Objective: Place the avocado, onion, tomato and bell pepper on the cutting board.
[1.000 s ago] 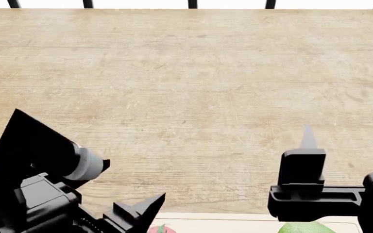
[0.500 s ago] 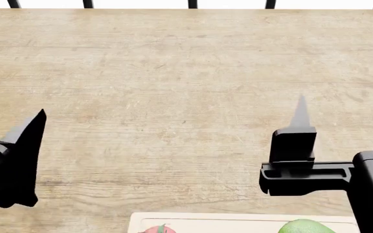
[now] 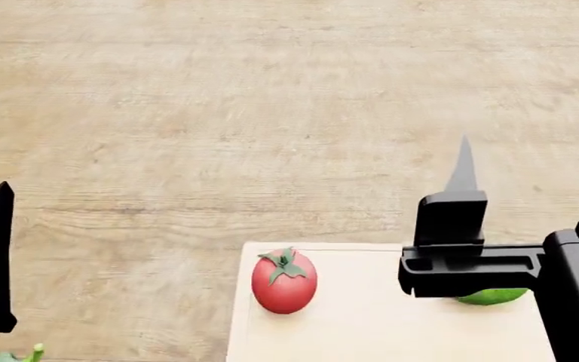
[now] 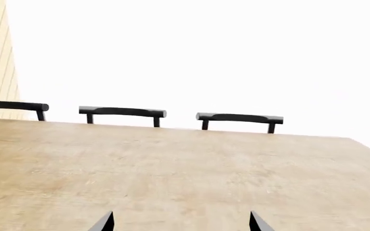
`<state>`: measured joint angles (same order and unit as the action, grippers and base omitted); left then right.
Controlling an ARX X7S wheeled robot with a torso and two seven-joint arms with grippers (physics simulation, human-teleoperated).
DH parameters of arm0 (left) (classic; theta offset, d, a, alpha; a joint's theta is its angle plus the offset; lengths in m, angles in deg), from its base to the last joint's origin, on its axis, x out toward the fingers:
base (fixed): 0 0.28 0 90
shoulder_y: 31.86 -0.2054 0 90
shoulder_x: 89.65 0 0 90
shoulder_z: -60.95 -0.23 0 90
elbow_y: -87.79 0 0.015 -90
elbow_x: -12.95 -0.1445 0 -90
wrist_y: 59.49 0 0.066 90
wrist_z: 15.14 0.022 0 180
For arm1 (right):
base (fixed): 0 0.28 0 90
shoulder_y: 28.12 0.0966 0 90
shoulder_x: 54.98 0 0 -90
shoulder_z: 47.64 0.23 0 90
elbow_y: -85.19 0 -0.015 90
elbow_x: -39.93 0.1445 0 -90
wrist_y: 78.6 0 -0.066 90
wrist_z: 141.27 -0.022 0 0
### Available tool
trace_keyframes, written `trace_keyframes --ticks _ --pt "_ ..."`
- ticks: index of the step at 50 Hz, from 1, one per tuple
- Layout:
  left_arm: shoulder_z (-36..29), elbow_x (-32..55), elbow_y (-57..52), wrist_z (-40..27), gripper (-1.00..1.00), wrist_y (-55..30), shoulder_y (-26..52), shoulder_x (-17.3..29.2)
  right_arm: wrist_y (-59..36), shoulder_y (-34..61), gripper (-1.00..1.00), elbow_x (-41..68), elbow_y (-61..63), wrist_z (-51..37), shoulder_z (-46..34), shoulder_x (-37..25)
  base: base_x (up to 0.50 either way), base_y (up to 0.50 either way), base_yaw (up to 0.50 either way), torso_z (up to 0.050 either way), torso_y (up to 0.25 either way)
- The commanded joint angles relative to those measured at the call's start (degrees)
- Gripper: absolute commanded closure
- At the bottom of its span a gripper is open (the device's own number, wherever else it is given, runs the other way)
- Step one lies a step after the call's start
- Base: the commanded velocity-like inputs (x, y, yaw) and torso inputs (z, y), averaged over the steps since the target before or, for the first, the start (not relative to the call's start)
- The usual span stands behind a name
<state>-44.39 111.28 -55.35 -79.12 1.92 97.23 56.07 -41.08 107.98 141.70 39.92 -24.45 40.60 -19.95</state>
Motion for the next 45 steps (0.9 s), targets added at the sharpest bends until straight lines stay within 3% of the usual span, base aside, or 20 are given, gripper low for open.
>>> trace_keyframes --ticks 1,14,21,45 --pt "1.01 -0.32 -1.24 -0.56 -1.00 1.24 -2.33 0.63 0.34 -0.19 -1.00 0.54 0.58 -0.22 0.34 -0.53 -0.50 0.11 0.00 0.000 0.000" --pt "0.84 0.31 -1.82 -1.55 -1.00 1.21 -2.15 0.47 0.88 -0.45 -1.00 1.15 0.90 -0.08 0.80 -0.90 -0.50 0.11 0.00 0.000 0.000" --pt "0.79 0.36 -1.50 -1.44 -1.00 1.04 -1.80 0.36 0.31 0.00 -1.00 0.13 1.19 0.50 0.33 -0.79 -0.01 0.00 0.00 0.000 0.000" --pt "-0.18 0.59 -0.99 -2.10 -1.00 0.26 -0.37 -0.86 -0.21 2.05 -1.00 1.27 1.33 1.84 -0.38 -1.55 0.00 0.50 0.00 0.000 0.000"
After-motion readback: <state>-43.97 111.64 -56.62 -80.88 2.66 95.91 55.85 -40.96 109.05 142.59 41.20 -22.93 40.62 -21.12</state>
